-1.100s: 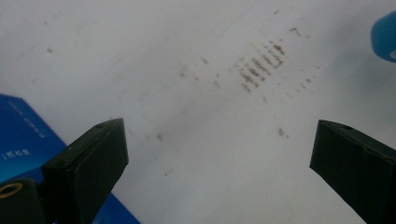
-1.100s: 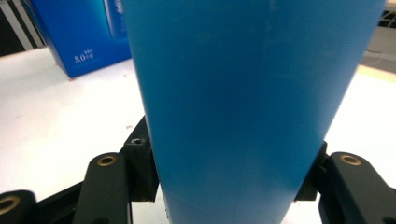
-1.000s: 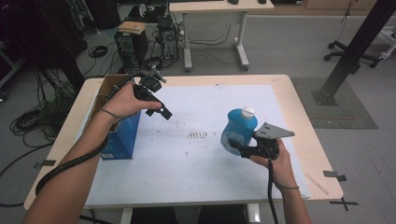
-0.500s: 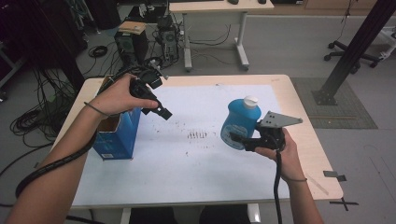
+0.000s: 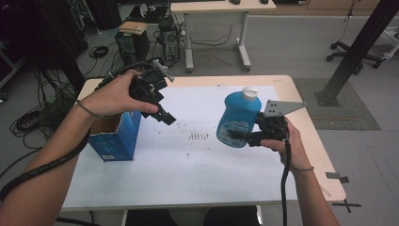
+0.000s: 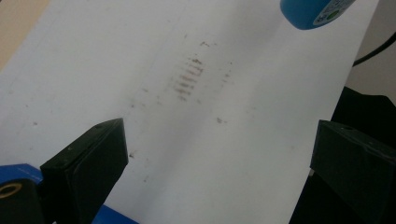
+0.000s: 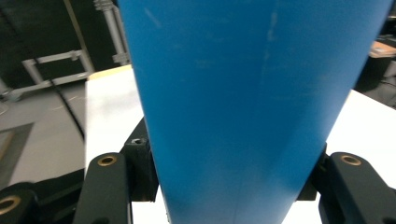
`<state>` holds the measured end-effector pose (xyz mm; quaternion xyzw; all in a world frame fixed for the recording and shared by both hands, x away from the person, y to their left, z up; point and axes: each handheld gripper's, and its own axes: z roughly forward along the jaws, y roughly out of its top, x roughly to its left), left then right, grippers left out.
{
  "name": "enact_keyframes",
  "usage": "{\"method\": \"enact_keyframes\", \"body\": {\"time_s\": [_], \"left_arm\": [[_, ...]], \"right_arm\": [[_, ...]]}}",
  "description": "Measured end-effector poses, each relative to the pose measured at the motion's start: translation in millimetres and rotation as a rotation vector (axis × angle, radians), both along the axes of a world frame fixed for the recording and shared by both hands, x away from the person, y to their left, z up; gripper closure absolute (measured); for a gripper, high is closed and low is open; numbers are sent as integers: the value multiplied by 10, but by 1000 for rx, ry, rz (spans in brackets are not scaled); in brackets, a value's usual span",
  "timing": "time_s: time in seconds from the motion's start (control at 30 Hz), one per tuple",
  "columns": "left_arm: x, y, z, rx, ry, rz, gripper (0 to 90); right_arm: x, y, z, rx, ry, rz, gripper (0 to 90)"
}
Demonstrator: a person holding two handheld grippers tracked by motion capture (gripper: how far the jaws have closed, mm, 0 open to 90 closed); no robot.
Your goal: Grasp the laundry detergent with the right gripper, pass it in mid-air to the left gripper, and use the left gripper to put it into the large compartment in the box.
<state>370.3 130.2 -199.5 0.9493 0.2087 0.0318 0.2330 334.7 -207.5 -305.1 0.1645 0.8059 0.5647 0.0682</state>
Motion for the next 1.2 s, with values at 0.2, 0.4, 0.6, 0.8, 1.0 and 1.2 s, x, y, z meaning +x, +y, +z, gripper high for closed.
{"method": "enact_keyframes", "body": {"time_s": [0.2,0.4,0.6,0.8,1.0,1.2], "left_arm": [[-177,-52,99,7,-14,-91,45],[-225,-74,134,3,-18,-114,44],[-311,-135,203,1,-31,-152,45],[-392,-225,251,5,-42,-189,45],[-432,-306,278,5,-48,-213,44],[-446,-376,279,11,-48,-227,45]], "right_arm": [[22,103,38,-32,3,97,419],[41,231,5,-52,13,156,420],[54,297,-5,-55,11,185,420],[50,427,28,-79,3,237,420],[58,549,30,-91,-2,266,421],[46,694,26,-101,-7,305,421]]}}
